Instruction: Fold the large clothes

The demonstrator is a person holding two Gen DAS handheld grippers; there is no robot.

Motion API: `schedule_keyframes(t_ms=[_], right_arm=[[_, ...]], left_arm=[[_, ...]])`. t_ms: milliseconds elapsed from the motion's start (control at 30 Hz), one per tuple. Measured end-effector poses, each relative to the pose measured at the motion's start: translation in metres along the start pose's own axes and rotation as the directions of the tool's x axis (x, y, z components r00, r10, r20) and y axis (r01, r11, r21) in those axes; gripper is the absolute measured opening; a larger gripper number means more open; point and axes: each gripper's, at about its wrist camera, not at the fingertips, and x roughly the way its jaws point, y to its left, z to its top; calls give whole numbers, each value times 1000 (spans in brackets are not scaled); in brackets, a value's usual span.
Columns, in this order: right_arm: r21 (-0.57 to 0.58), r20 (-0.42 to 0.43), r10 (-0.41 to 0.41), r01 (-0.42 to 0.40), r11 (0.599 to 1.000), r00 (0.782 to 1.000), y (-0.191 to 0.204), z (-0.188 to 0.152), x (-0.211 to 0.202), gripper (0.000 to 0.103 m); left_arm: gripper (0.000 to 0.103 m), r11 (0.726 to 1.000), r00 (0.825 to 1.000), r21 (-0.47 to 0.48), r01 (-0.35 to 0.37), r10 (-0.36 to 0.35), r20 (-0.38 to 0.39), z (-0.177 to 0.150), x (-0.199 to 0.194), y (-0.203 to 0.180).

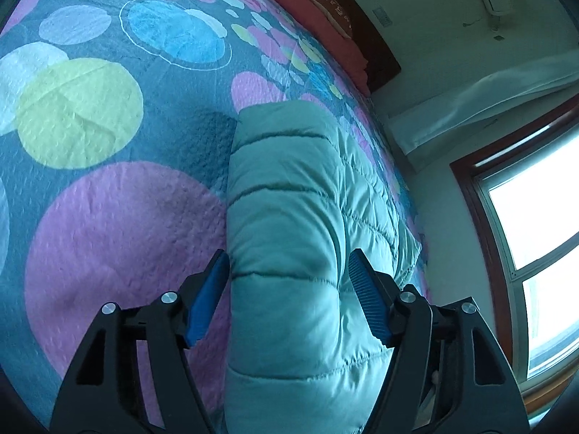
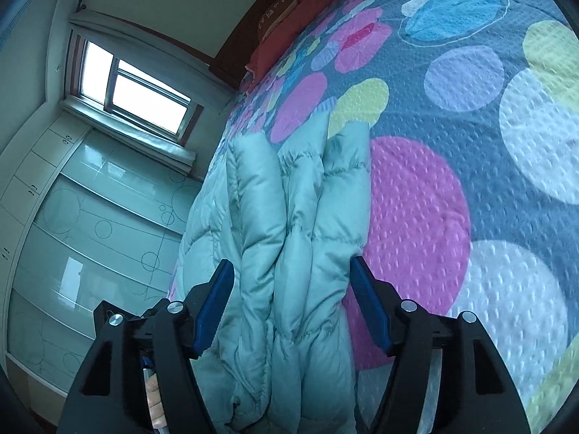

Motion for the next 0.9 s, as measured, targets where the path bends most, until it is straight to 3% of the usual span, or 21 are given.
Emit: schedule_keyframes(t_ms=[100, 267, 333, 467, 600, 900], right_arm=[[25, 5, 7, -7, 1000, 1000, -3, 16, 5, 66], [85, 1, 12, -12, 996, 1000, -13, 33, 21, 66], [99, 11, 7, -8, 995, 1000, -18, 34, 25, 66], [125, 1, 18, -18, 992, 1000, -29, 31, 30, 40], [130, -4, 18, -17, 991, 1000, -31, 29, 35, 27], [155, -4, 28, -27, 988, 1000, -35, 24, 38, 23]], left_arm=[[68, 1000, 1000, -13, 9, -9, -15, 16, 14, -1], [66, 998, 998, -5, -59, 59, -35, 29, 38, 1], [60, 997, 996, 8, -75, 76, -36, 30, 44, -1], [52, 991, 992, 64, -120, 121, -21, 25, 50, -9], [49, 989, 991, 69, -131, 132, -17, 20, 57, -7], [50, 989, 991, 72, -131, 132, -15, 17, 56, -6]])
